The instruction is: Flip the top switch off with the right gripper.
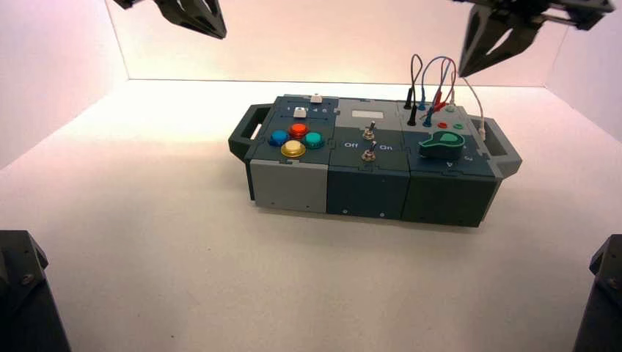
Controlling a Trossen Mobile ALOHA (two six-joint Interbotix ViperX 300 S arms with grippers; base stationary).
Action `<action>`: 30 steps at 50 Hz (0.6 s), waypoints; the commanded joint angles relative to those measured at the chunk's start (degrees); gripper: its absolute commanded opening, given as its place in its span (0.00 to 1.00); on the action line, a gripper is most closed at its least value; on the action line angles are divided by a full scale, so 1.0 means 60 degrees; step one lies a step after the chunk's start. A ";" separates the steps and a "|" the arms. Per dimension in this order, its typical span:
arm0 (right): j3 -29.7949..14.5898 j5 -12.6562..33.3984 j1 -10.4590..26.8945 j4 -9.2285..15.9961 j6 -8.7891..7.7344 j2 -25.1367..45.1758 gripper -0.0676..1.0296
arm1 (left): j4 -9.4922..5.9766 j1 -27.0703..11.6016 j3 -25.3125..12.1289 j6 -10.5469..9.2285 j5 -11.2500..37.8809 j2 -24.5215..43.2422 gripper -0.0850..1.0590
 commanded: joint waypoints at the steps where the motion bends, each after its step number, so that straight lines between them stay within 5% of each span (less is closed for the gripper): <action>1: -0.0264 -0.0293 0.0293 0.0000 0.0073 0.0117 0.04 | -0.0029 -0.0527 0.0088 -0.0059 -0.0835 0.0029 0.05; 30: -0.0410 -0.0908 0.0923 0.0190 0.0059 0.0908 0.04 | -0.0073 -0.0718 -0.0088 -0.0073 -0.0190 0.1816 0.05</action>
